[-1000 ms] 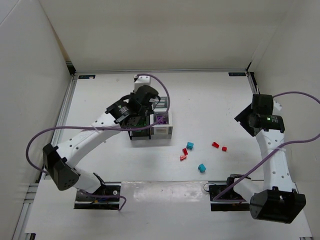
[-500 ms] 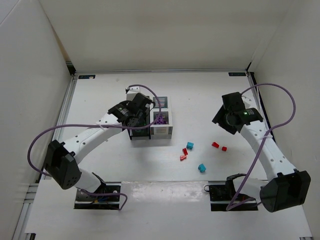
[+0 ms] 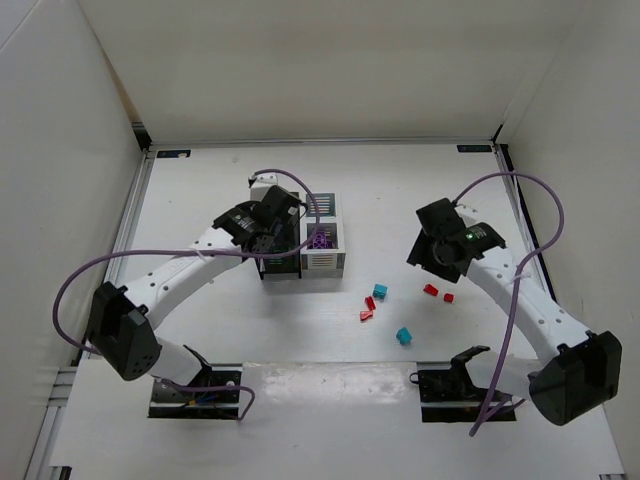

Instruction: Sort the legos into containers by color

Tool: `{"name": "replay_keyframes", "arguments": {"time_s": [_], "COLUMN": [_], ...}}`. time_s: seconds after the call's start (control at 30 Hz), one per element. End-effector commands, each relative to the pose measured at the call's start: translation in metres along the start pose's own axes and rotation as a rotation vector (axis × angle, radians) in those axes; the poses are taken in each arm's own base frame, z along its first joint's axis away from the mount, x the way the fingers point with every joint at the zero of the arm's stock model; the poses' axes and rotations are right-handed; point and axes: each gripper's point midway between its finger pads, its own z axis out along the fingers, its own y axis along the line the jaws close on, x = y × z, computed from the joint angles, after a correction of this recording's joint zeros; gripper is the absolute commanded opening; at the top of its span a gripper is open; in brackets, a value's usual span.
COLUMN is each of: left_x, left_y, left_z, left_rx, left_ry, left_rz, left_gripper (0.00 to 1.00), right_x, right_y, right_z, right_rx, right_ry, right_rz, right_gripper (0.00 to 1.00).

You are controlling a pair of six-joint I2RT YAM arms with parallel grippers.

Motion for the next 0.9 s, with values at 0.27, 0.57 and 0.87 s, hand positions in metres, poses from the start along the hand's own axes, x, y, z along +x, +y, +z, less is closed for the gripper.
{"name": "replay_keyframes", "arguments": {"time_s": [0.27,0.57,0.87], "left_x": [0.004,0.077,0.108], "left_y": [0.011,0.05,0.069], "left_z": [-0.064,-0.089,-0.098], "left_rx": [0.14,0.11,0.128], "left_ry": [-0.028,0.09,0.123], "left_rz": [-0.053,-0.071,-0.146], "left_gripper": [1.0,1.0,1.0], "right_x": [0.049,0.117,0.127], "right_y": [0.032,0.093,0.104], "right_z": [-0.002,0.021,0.058], "right_rx": [-0.097,-0.245,-0.22], "right_ry": [0.027,0.092,0.085], "right_rz": [-0.252,-0.469,-0.536], "right_gripper": [0.71,0.64,0.63]}}
